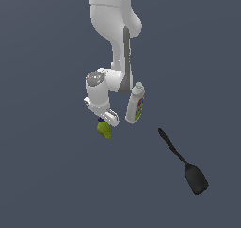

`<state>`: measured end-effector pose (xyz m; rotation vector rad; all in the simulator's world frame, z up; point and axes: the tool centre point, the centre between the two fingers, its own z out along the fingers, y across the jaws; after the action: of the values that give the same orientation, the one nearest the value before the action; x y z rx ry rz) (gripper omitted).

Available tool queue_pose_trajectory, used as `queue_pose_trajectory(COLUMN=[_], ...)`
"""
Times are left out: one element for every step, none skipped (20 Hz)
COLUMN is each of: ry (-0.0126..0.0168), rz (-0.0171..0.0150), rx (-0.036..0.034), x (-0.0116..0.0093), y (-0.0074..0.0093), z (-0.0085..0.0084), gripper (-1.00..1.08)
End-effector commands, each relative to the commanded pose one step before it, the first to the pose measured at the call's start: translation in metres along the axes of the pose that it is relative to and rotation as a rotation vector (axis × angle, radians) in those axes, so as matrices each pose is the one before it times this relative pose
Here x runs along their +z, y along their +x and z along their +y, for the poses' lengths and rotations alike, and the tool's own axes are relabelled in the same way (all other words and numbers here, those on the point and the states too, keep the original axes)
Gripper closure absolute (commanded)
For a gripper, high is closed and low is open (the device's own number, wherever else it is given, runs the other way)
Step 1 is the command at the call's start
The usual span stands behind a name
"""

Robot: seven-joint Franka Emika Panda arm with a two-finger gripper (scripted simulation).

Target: Pick up a designated object from a clutter of objects.

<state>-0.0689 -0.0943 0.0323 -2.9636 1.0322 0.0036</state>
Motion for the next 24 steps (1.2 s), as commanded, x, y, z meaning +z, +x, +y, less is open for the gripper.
queue_pose_trajectory(ry=[-0.00246, 0.00000, 0.00000, 0.00000, 0.00000, 0.00000, 0.00000, 0.00000, 0.00000, 0.00000, 0.00000, 0.00000, 0.00000, 0.00000, 0.00334, 0.00000, 0.00000, 0.00000, 0.00000, 0.00000, 0.00000, 0.00000, 0.00000, 0.00030], rz=[0.00310, 0.00000, 0.00000, 0.00000, 0.00000, 0.00000, 0.00000, 0.00000, 0.00000, 0.00000, 0.00000, 0.00000, 0.00000, 0.00000, 0.00231, 0.00000, 0.00000, 0.00000, 0.00000, 0.00000, 0.00000, 0.00000, 0.00000, -0.00043], rx=[0.01635, 0.00000, 0.00000, 0.00000, 0.00000, 0.00000, 0.00000, 0.00000, 0.00000, 0.00000, 0.00000, 0.00000, 0.00000, 0.00000, -0.00408, 0.00000, 0.00000, 0.00000, 0.00000, 0.00000, 0.00000, 0.00000, 0.00000, 0.00044], x=[0.00821, 0.00123, 0.00074, 0.00025, 0.00000, 0.00000, 0.00000, 0.00000, 0.00000, 0.00000, 0.00000, 0.00000, 0.00000, 0.00000, -0.00263, -0.00019, -0.00057, -0.00094, -0.00132, -0.00169, -0.00207, -0.00244, -0.00282, -0.00307], y=[0.00504, 0.00000, 0.00000, 0.00000, 0.00000, 0.00000, 0.00000, 0.00000, 0.00000, 0.00000, 0.00000, 0.00000, 0.00000, 0.00000, -0.00052, -0.00011, -0.00033, -0.00055, -0.00077, -0.00099, -0.00121, -0.00142, -0.00164, -0.00174], z=[0.00595, -0.00006, -0.00003, -0.00001, 0.00000, 0.00000, 0.00000, 0.00000, 0.00000, 0.00000, 0.00000, 0.00000, 0.00000, 0.00000, -0.00257, -0.00006, -0.00019, -0.00031, -0.00043, -0.00055, -0.00068, -0.00080, -0.00092, -0.00084], gripper=[-0.92, -0.92, -0.92, -0.92, 1.08, 1.08, 1.08, 1.08, 1.08, 1.08, 1.08, 1.08, 1.08, 1.08, 1.08, 1.08, 1.08, 1.08, 1.08, 1.08, 1.08, 1.08, 1.08, 1.08])
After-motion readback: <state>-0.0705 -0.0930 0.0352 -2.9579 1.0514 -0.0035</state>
